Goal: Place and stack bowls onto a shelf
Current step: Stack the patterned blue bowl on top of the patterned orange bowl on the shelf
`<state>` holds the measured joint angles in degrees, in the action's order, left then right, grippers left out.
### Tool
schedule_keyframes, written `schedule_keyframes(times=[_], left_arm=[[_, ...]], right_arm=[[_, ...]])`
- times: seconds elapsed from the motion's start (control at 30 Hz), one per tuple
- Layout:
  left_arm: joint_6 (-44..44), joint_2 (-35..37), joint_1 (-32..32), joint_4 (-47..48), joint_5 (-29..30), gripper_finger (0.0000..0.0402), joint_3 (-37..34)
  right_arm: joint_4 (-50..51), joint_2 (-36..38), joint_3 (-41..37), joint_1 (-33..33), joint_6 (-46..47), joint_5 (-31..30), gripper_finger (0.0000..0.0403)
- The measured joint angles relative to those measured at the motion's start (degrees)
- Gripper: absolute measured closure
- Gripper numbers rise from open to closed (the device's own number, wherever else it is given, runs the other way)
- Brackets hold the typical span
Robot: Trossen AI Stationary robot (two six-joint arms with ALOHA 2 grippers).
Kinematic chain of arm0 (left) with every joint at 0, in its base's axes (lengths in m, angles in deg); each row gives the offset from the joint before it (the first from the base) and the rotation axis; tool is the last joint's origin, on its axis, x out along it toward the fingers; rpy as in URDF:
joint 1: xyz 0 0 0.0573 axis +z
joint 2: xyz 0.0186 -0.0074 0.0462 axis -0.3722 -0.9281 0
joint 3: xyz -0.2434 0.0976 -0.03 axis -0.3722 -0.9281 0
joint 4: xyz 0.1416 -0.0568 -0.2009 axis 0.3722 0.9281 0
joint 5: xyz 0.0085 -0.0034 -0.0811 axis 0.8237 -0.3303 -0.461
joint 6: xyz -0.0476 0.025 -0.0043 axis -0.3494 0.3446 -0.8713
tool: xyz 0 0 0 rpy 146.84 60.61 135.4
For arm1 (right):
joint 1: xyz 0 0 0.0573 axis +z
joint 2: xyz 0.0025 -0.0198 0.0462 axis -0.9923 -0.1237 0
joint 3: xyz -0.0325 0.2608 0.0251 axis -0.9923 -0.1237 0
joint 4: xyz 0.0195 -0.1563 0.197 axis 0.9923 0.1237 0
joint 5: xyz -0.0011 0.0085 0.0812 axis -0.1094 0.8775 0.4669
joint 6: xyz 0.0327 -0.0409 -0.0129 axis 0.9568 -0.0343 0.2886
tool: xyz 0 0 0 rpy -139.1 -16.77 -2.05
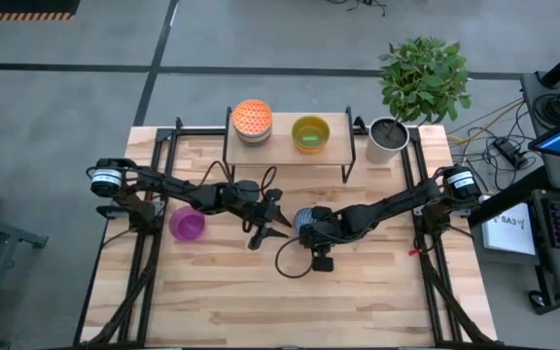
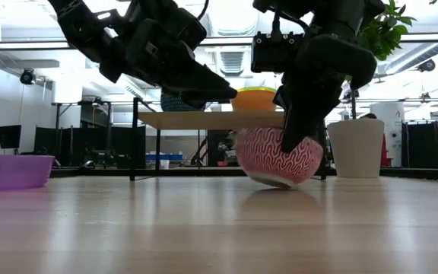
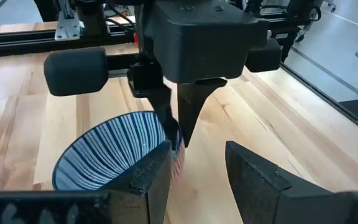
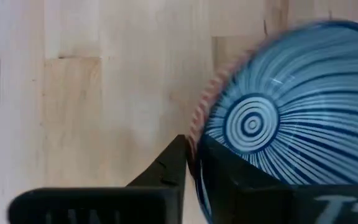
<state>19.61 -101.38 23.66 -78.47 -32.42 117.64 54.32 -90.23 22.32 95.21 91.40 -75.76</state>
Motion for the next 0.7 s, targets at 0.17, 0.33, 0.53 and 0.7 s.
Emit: schedule_keyframes(times=[0.17, 0.33, 0.53, 0.7], left_arm=[[-0.02, 0.0, -0.53, -0.01, -0.04, 0.0267, 0.58], [-0.07, -0.03, -0.66, 0.07, -0.04, 0.0267, 0.62], [-1.18, -1.01, -0.75, 0.08, 0.16, 0.0267, 0.62], [-1.17, -2.32, -2.0, -0.21, 5.62, 0.0267, 1.14]], right_arm=[[-0.21, 0.0, 0.0, -0.02, 0.41, -0.84, 0.0328], [0.52, 0.46, -0.01, 0.02, 0.53, -0.86, 0.0309], [3.4, 4.29, -0.02, 0.47, 2.64, -0.89, 0.031], [4.4, 8.73, -0.56, 2.94, 3.62, -0.93, 0.0307]])
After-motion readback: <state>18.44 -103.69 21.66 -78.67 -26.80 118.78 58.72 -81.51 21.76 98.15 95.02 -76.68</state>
